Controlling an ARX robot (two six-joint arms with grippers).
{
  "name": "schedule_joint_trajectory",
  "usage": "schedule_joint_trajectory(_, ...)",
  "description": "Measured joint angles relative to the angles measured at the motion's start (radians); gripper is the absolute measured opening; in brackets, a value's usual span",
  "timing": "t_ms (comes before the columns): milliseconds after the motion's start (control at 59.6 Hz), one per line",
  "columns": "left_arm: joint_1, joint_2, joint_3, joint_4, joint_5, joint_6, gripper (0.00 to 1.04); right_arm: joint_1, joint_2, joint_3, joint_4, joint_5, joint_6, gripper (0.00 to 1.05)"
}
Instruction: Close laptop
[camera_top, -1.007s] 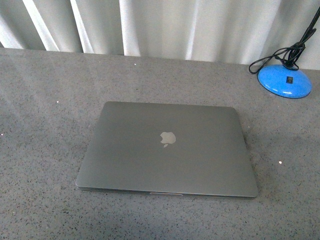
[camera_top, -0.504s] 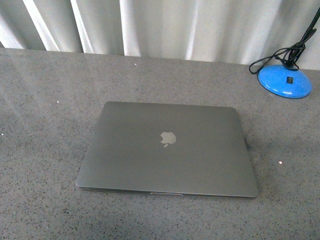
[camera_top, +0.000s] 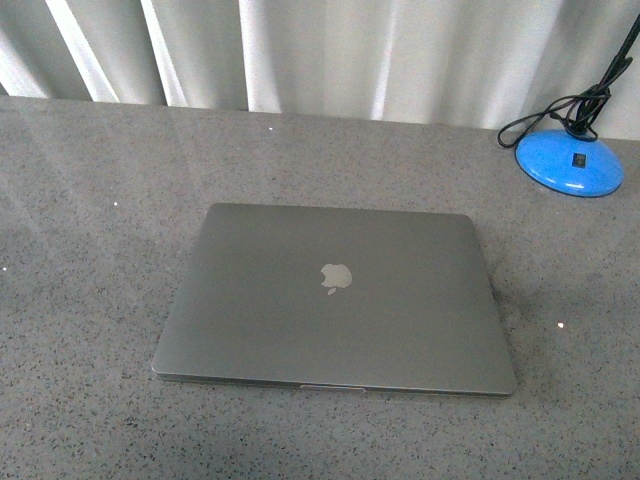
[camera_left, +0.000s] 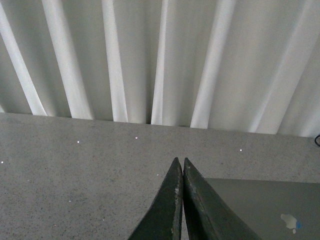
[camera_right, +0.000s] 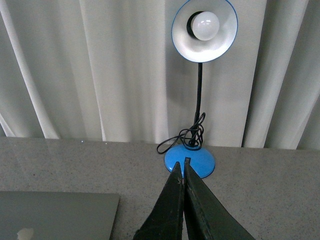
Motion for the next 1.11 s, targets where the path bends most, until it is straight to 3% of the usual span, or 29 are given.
schedule_joint_trajectory(269, 0.000, -0.069, 0.000, -0.069, 0.000, 0.000, 0.04, 0.000, -0.075, 0.000, -0.075, 0.000, 0.000, 0.01)
schedule_joint_trajectory(386, 0.000, -0.208, 0.000, -0.237, 0.000, 0.000, 0.04, 0.000, -0.142, 0.001, -0.158, 0.002, 0.000, 0.01)
schedule_joint_trajectory(453, 0.000, -0.238, 0.000, -0.241, 0.000, 0.000, 0.04, 0.000, -0.226, 0.000, -0.260, 0.000, 0.000, 0.01)
schedule_joint_trajectory(755, 0.000, -0.240, 0.000, -0.247, 0.000, -0.001, 0.05, 0.000, -0.262, 0.000, -0.269, 0.001, 0.000, 0.03)
schedule_joint_trajectory(1108, 0.000, -0.240, 0.000, -0.247, 0.000, 0.000, 0.70, 0.000, -0.262, 0.000, -0.269, 0.001, 0.000, 0.67)
